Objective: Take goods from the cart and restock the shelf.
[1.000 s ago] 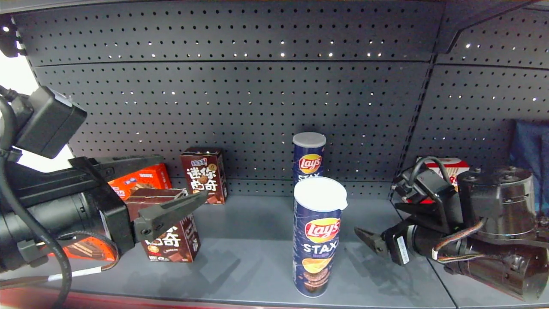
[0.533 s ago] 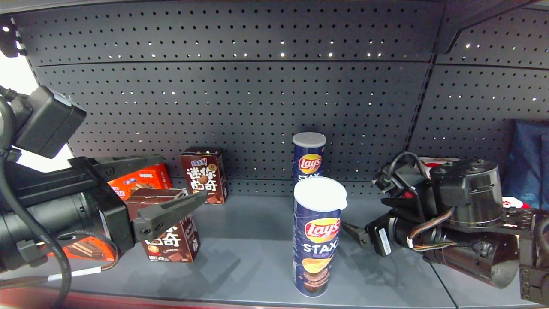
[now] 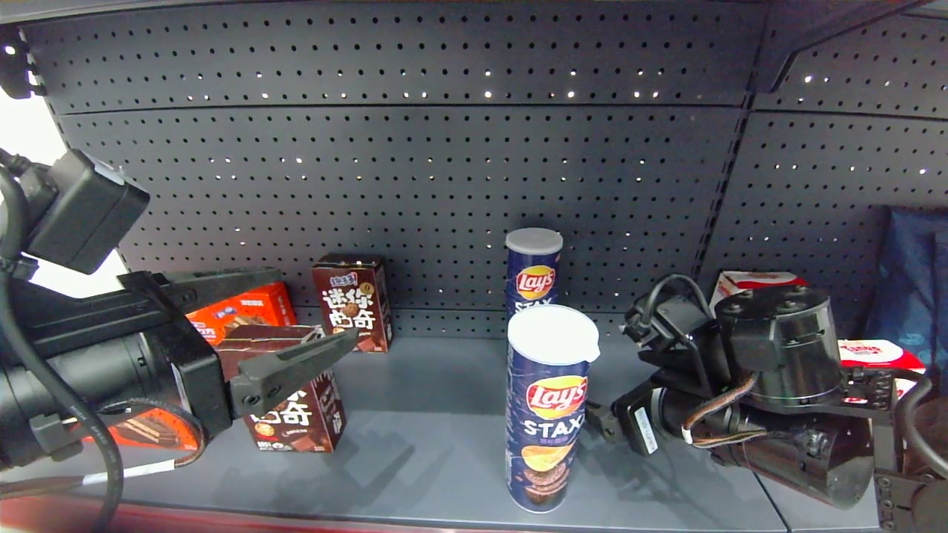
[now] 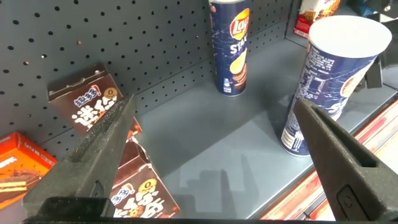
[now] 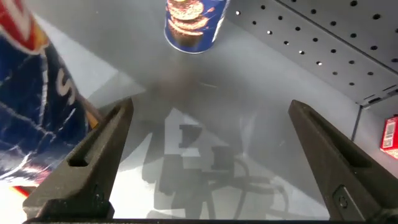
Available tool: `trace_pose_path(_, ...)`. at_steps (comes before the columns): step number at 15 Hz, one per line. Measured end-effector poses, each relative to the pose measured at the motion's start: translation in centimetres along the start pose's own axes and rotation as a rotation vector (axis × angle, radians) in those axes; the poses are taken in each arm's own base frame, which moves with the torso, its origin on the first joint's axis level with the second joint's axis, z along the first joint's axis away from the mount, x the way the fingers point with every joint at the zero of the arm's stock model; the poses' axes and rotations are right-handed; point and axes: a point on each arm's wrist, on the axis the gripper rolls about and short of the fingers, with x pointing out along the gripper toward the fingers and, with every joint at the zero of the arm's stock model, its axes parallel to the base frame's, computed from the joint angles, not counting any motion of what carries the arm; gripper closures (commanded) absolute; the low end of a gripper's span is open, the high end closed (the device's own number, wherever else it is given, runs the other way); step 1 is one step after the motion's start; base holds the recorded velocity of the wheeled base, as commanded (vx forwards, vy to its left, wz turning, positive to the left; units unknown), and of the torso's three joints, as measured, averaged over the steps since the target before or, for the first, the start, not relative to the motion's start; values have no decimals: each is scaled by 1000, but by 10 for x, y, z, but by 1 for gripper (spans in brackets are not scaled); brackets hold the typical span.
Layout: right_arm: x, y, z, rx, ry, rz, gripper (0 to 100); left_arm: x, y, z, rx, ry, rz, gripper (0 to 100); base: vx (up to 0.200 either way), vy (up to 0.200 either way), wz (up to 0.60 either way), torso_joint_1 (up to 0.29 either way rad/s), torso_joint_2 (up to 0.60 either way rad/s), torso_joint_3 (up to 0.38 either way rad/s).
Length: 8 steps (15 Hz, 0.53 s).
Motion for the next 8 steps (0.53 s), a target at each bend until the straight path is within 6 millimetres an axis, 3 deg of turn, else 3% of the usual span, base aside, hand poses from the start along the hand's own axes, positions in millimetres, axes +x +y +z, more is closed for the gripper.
trace_pose_path(8,-8,9,-4,-15,2,33,0,0,0,-1,-2,2,3,0,0,0,0,0,0,0)
